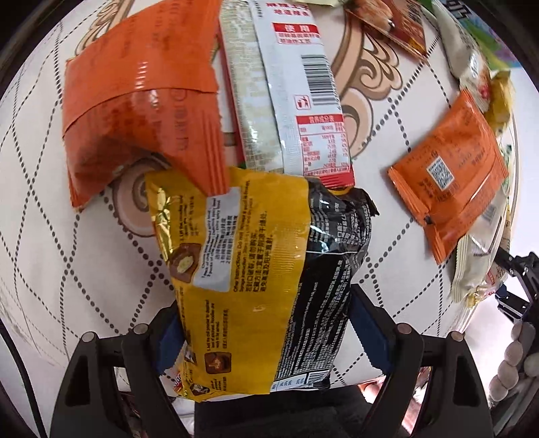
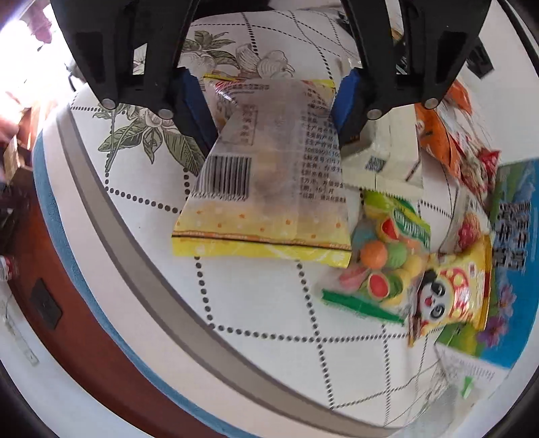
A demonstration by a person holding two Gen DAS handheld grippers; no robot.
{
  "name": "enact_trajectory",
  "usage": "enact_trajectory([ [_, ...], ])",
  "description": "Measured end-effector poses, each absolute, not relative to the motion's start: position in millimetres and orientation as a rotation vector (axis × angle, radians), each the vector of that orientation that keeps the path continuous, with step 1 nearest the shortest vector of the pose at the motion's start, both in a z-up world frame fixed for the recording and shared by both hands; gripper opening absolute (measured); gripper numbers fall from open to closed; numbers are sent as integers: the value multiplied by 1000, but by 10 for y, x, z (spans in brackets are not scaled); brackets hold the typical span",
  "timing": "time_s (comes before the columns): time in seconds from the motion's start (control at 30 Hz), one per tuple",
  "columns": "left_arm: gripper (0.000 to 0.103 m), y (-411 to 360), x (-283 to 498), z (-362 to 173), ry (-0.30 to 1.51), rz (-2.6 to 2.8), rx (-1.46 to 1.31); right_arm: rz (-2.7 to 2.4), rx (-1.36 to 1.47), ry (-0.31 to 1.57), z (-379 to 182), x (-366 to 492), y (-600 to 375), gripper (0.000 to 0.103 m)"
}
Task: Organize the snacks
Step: 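Grasp the yellow-black snack bag with left tool while right tool grasps clear bread bag, then lift both held bags and carry them over the cardboard box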
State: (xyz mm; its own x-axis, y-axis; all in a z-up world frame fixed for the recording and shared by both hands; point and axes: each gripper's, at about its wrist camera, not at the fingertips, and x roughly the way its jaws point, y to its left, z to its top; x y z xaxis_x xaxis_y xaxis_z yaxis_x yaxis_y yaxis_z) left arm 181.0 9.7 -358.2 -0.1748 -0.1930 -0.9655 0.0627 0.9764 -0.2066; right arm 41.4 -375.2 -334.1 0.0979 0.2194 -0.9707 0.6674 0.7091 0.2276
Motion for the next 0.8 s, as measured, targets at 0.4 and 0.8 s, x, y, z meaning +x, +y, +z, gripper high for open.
enact_trajectory([
  [0.4, 85, -564, 1576, -3712, 1691, -231, 86, -142, 207, 1598, -3239, 199, -2988, 66],
  [0.8, 89, -698, 1387, -4036, 1740, -316, -65, -188, 520, 1542, -3259, 28, -3599, 78],
])
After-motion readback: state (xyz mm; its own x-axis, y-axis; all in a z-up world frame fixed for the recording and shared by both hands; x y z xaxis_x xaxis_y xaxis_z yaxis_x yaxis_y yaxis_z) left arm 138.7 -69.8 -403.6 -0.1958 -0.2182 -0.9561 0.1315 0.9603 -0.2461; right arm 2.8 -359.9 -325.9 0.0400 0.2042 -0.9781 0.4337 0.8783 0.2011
